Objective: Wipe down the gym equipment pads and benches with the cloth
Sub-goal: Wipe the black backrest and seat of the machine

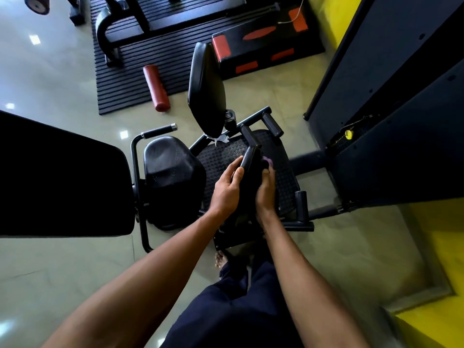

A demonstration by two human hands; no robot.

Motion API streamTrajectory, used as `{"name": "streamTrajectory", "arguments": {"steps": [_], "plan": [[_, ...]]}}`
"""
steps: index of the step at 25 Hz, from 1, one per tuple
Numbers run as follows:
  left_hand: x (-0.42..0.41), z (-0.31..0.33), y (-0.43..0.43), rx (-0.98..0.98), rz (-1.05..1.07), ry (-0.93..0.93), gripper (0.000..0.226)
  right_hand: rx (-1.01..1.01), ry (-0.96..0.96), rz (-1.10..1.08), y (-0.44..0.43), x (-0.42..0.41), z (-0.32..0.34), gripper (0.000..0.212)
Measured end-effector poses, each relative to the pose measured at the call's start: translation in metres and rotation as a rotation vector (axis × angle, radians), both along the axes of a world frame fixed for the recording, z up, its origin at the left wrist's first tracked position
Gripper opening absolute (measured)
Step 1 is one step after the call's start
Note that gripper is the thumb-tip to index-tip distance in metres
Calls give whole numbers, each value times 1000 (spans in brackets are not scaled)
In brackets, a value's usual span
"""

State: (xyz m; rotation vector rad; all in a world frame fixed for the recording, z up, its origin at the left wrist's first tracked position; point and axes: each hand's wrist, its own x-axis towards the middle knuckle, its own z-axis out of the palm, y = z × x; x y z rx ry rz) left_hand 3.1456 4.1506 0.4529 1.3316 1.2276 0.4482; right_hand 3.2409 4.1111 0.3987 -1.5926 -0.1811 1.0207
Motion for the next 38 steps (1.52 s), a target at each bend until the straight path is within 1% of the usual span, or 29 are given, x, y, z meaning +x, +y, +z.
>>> {"name": "streamTrajectory", "arguments": {"steps": [2, 3, 4, 6, 7, 8, 9, 11, 13, 15, 17, 19, 22, 24, 26, 28, 32, 35, 38], "plan": [[2, 3, 3, 2, -15, 3, 39, 57, -73, 9, -1, -1, 18, 40], [2, 5, 5, -1, -17, 3, 39, 62, -110, 34, -3, 0, 10, 40], [2, 6, 6, -2, -15, -1, 39, 24, -125, 57, -3, 4, 1, 40], [2, 8, 8, -5, -8, -5, 39, -62, -37, 68, 4, 19, -30, 42], [2, 9, 7, -1, -4, -3, 39, -101, 10, 88, 6, 26, -45, 49], [2, 8, 5, 6, 10, 3, 38, -135, 43, 118, 9, 34, -55, 52], [3, 9, 3, 12, 22, 6, 38, -179, 48, 155, 12, 40, -60, 47], [3, 9, -1, 26, 53, 2, 37, -226, -5, 224, 19, 48, -45, 36], [2, 8, -3, 11, 82, -33, 37, -199, -122, 243, 22, 54, -24, 32], [0, 8, -3, -35, 70, -61, 37, -130, -210, 233, 27, 60, -8, 32], [-2, 9, 0, -77, 38, -93, 41, -101, -297, 237, 38, 67, 8, 32], [-5, 8, 7, -98, 15, -88, 43, -85, -381, 249, 54, 79, 20, 34], [-5, 9, 30, -75, 45, -44, 32, -113, -449, 265, 83, 86, 37, 37], [-3, 12, 53, -42, 85, -6, 30, -70, -503, 299, 102, 83, 52, 40], [-4, 21, 81, -13, 117, -18, 29, -61, -558, 336, 125, 77, 68, 35], [-6, 29, 109, 3, 127, -48, 26, -101, -587, 359, 149, 70, 81, 30], [-6, 44, 164, 59, 138, -28, 30, -123, -553, 329, 191, 51, 90, 33], [2, 45, 206, 121, 221, 20, 29, -83, -452, 252, 218, 38, 91, 15], [12, 47, 242, 173, 276, 85, 28, -31, -397, 187, 245, 27, 86, 24]]}}
